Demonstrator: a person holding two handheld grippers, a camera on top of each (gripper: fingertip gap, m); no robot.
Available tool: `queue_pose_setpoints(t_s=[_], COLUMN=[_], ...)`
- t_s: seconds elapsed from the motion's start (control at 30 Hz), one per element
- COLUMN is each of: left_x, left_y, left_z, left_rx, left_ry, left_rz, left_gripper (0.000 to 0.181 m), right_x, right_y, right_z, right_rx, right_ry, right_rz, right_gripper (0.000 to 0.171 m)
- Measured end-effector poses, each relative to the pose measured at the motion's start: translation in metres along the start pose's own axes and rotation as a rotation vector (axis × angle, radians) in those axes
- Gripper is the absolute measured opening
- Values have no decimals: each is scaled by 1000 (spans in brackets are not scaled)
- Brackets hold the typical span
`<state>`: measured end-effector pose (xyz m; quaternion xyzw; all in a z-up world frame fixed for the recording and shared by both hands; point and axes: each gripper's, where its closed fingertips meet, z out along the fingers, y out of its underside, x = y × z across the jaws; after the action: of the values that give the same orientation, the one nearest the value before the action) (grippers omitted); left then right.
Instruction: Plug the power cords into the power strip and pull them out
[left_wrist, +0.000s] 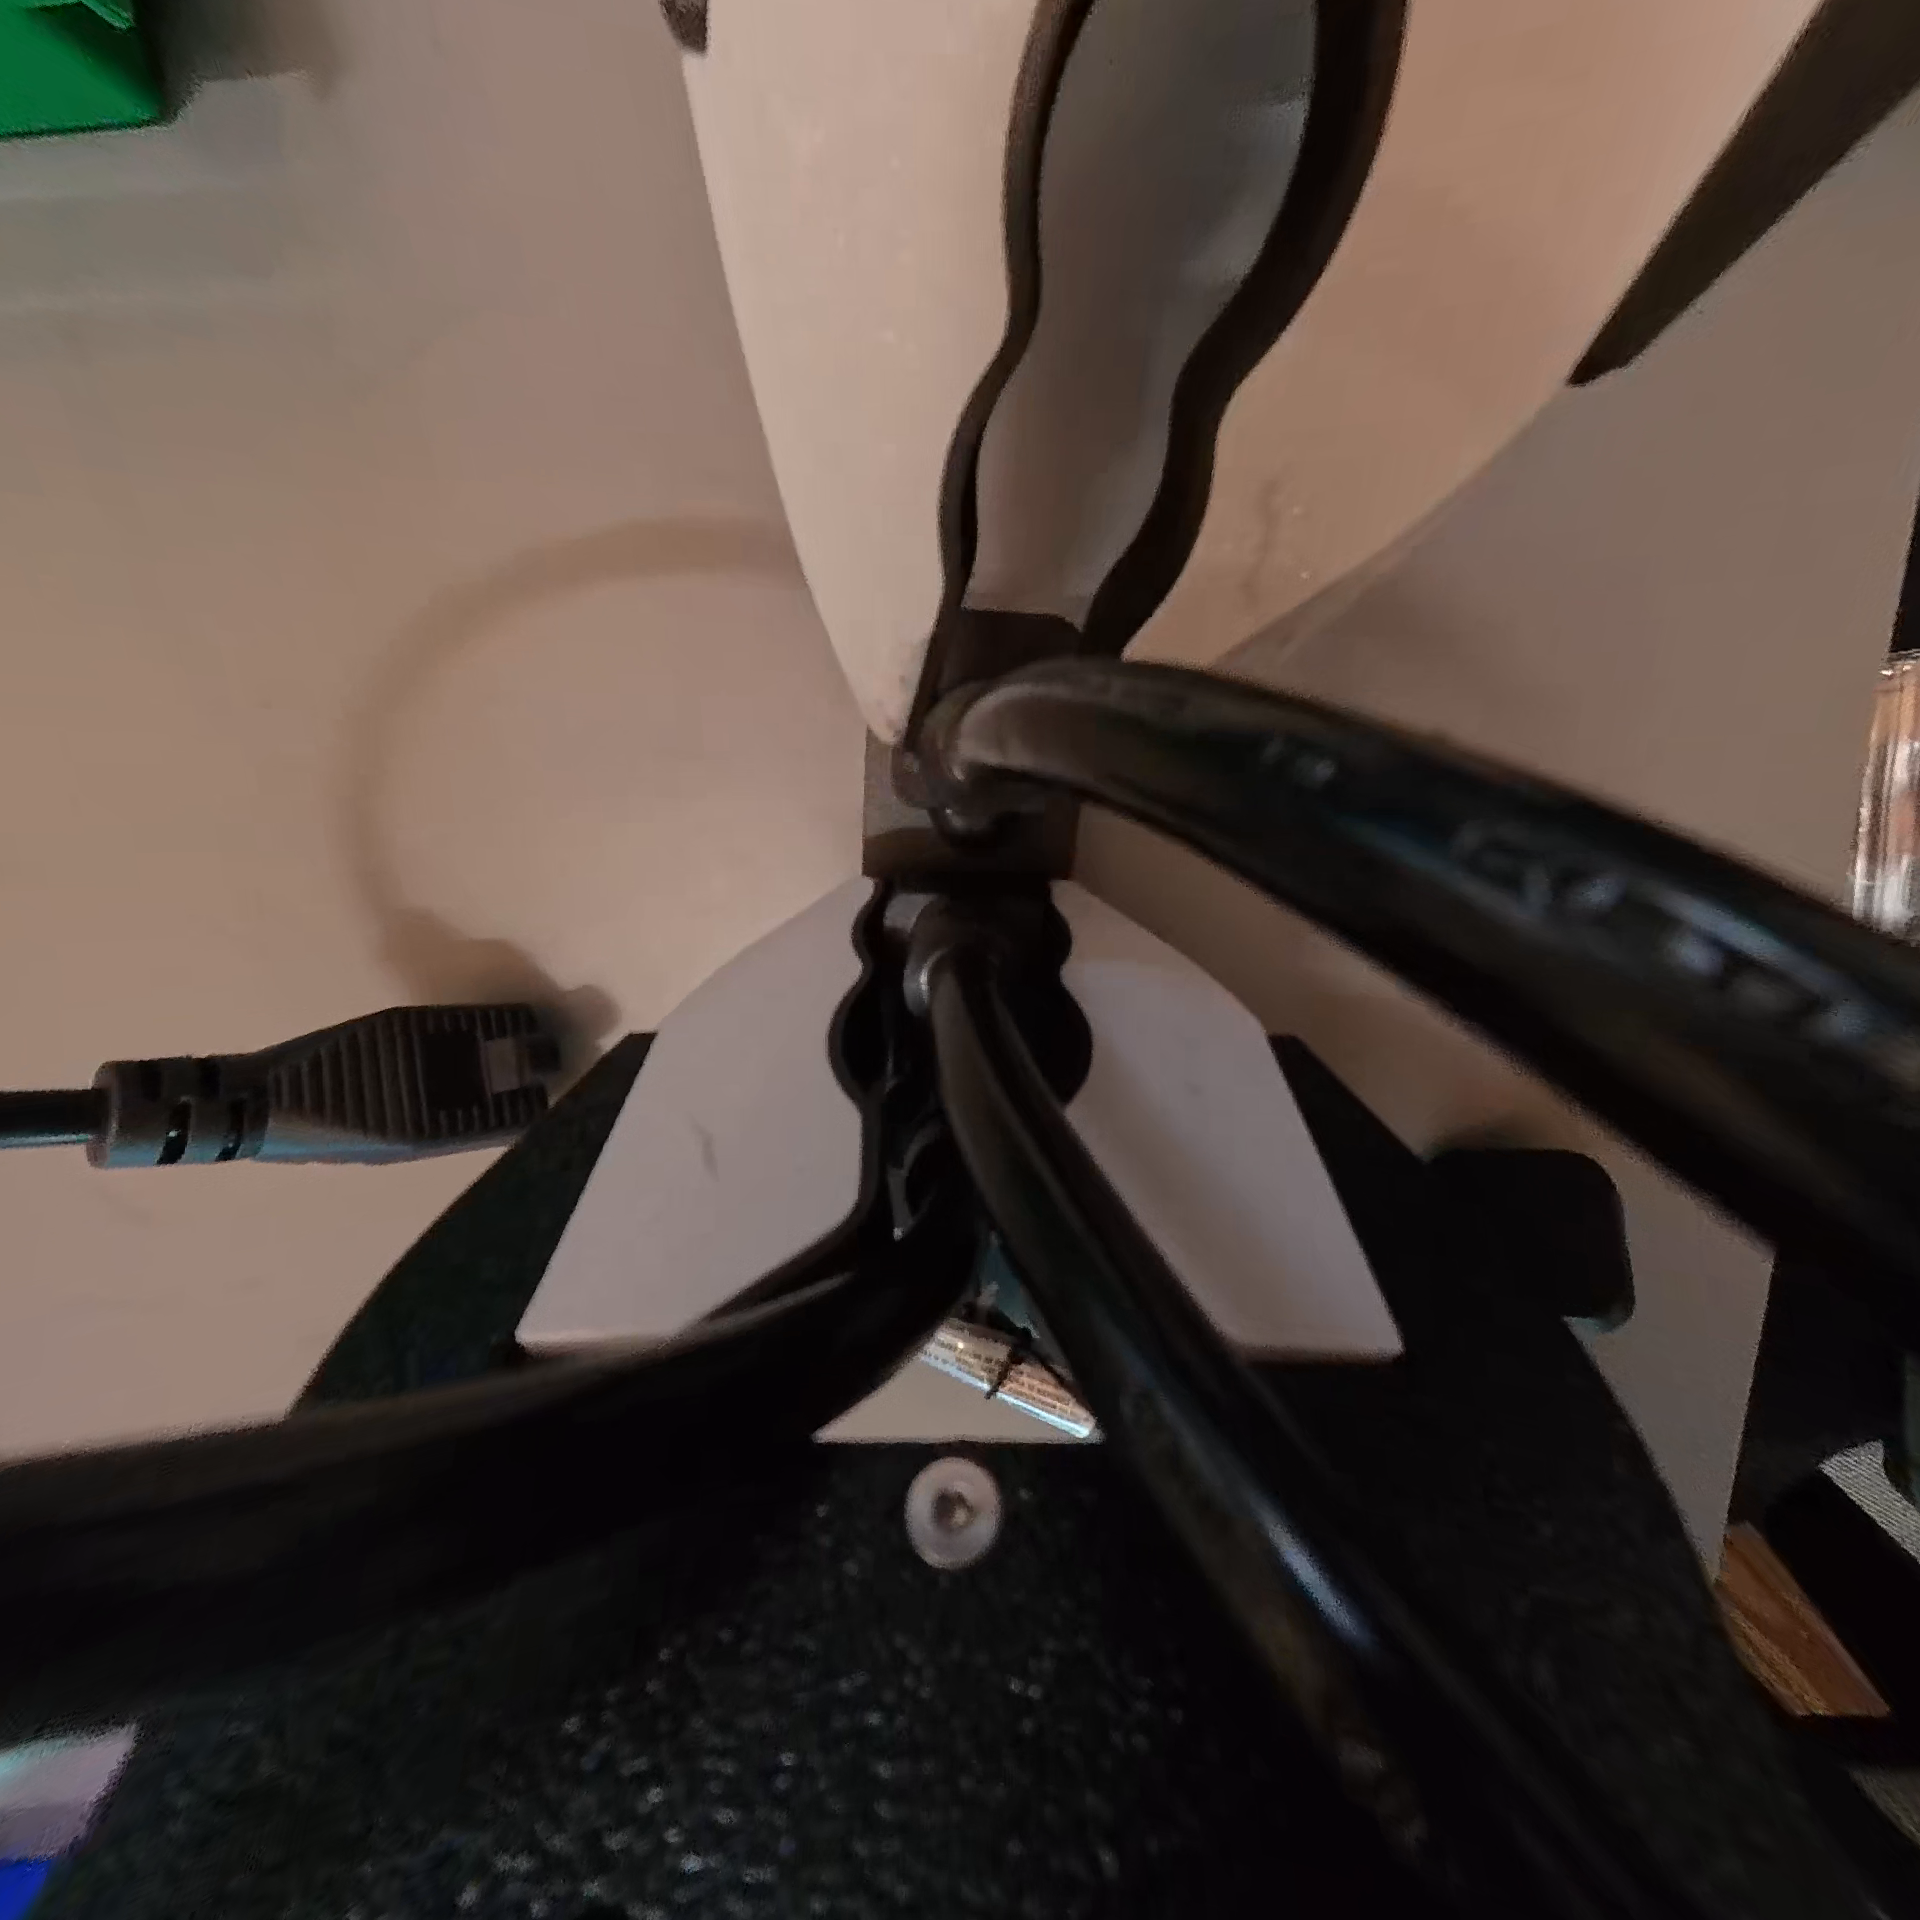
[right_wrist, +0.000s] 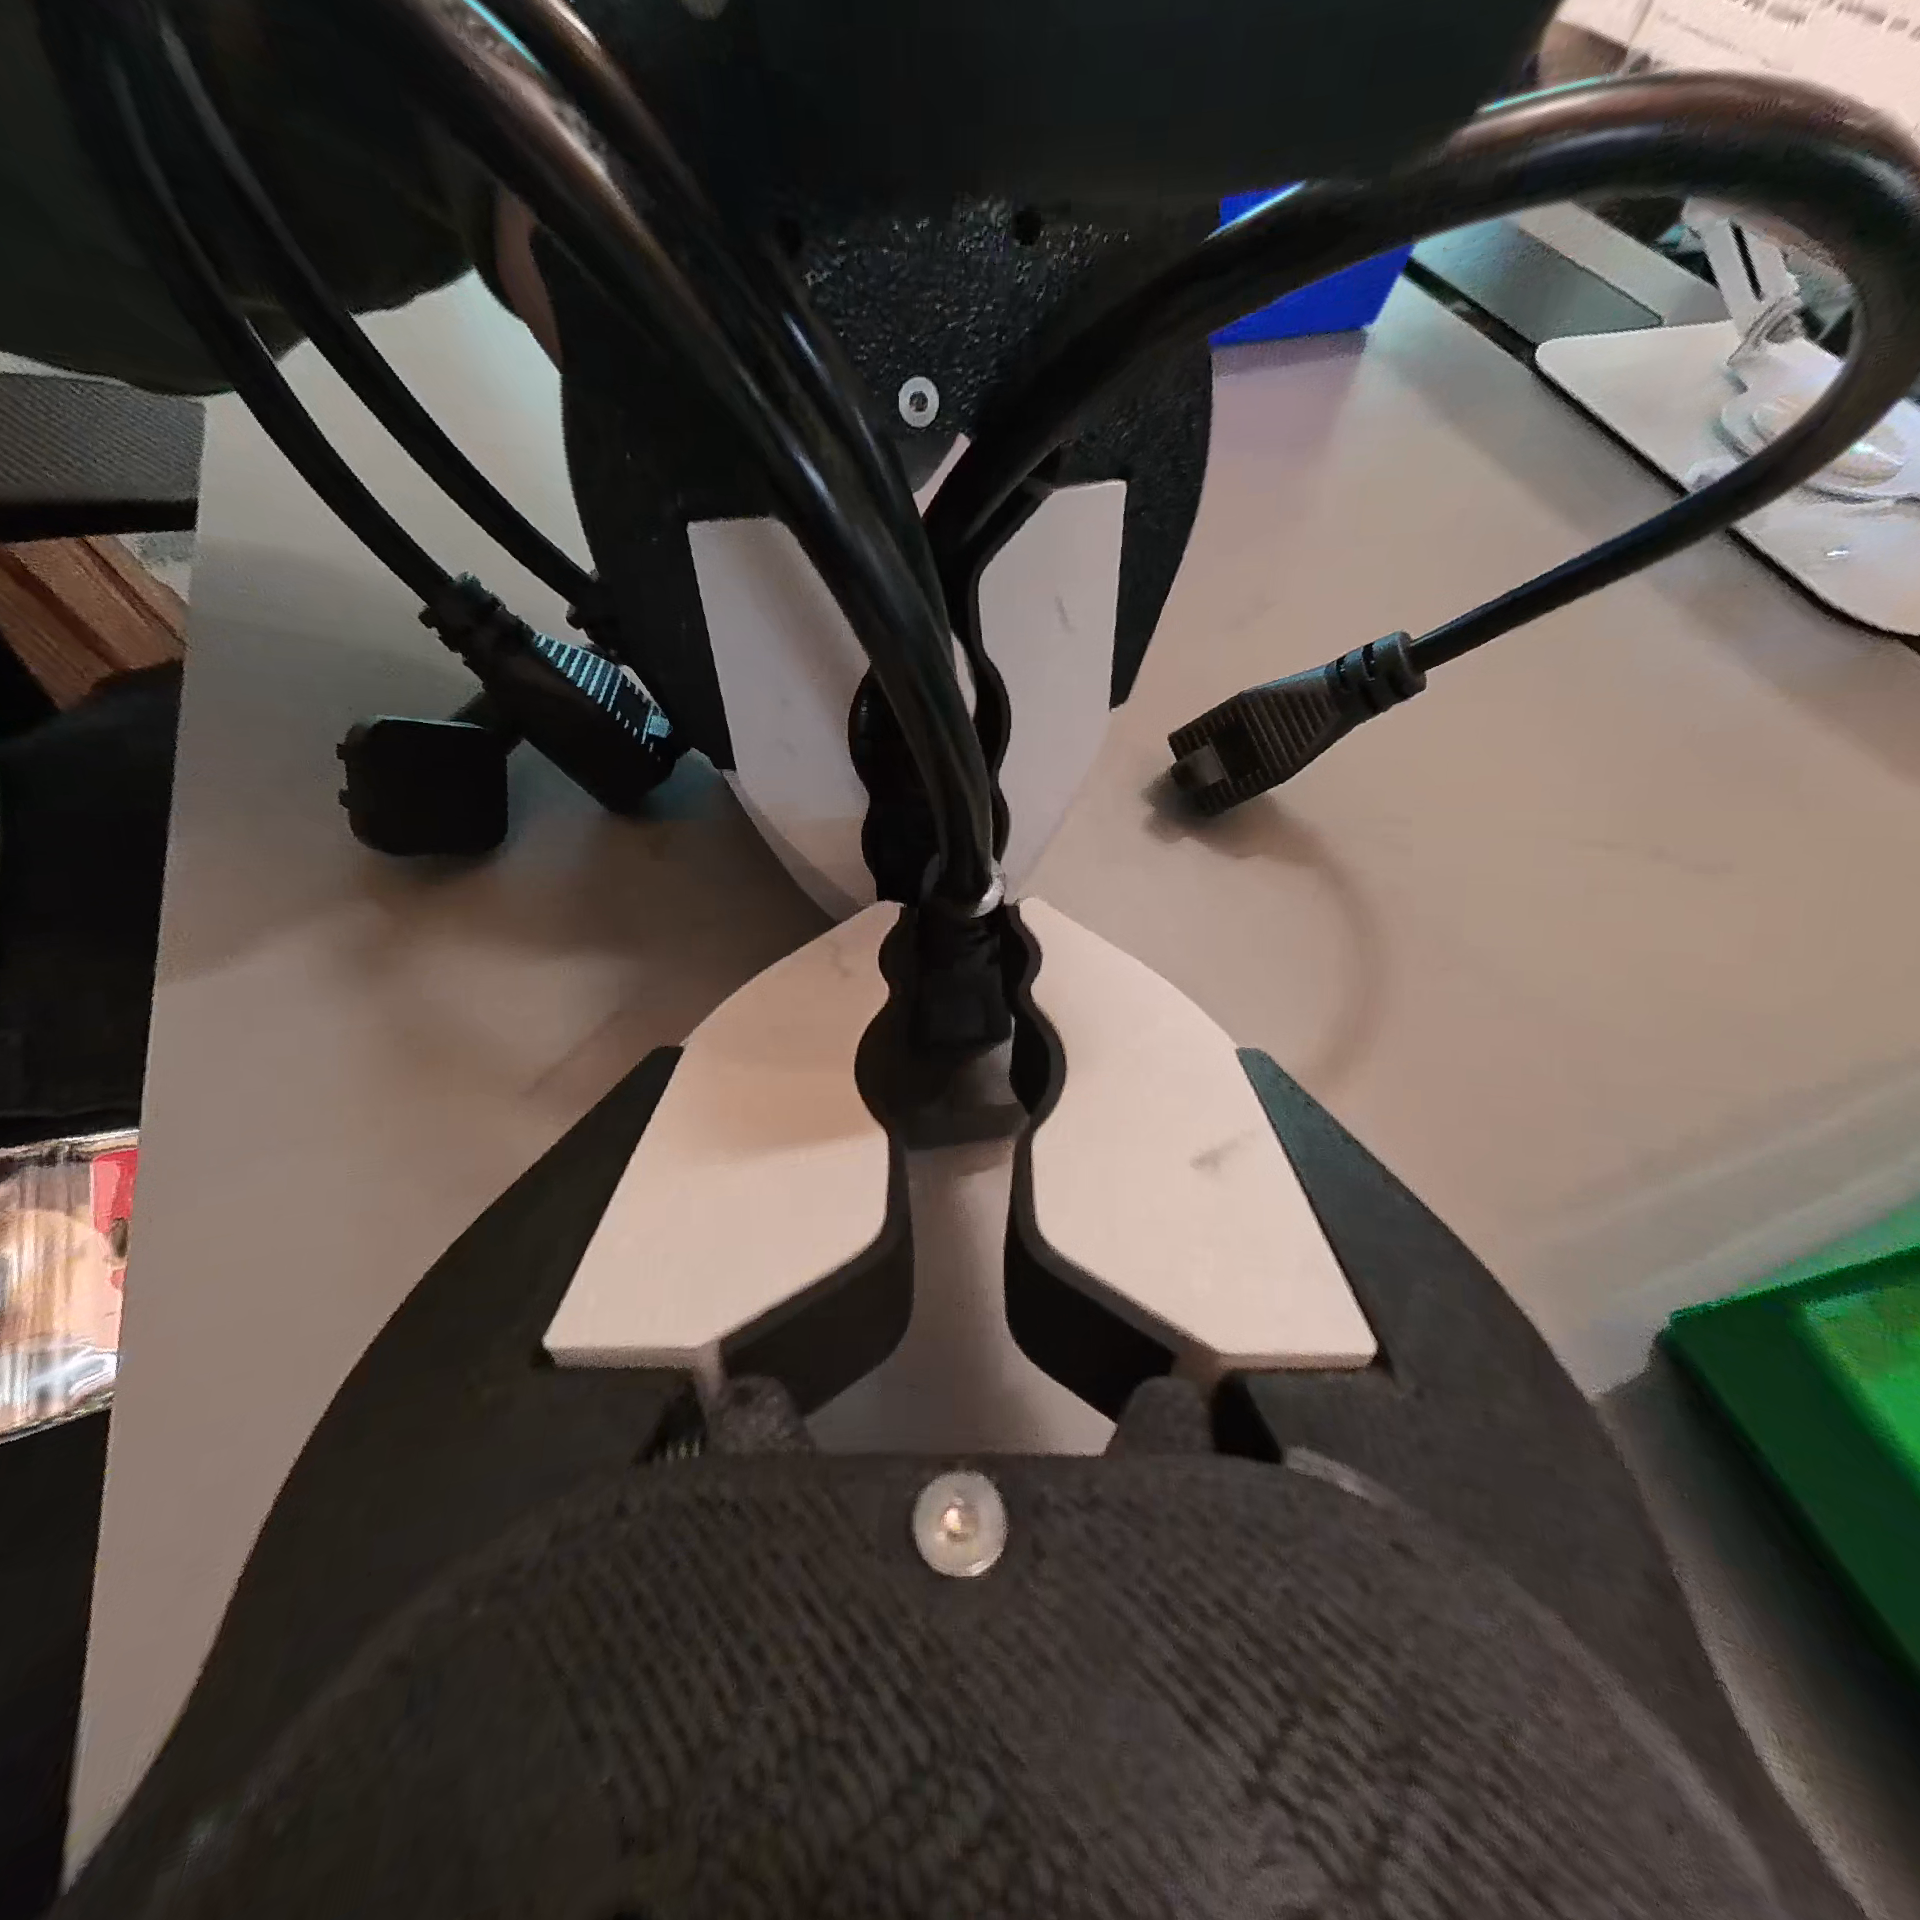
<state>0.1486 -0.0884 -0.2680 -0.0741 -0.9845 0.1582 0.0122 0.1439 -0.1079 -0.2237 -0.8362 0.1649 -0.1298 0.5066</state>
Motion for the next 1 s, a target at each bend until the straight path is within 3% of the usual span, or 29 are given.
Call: queue_pose_setpoints(t_s=[0.43,1.0], left_x=[0,0], left_y=[0,0], left_z=[0,0], left_rx=[29,31], left_ry=[4,9], left_rz=[-7,-1], left_gripper=[26,26], right_x=[0,-1], right_y=[-12,-3], right_z=[2,4], right_rx=[145,84], right_ry=[-11,-23], right_rz=[22,37], right_gripper=[15,15])
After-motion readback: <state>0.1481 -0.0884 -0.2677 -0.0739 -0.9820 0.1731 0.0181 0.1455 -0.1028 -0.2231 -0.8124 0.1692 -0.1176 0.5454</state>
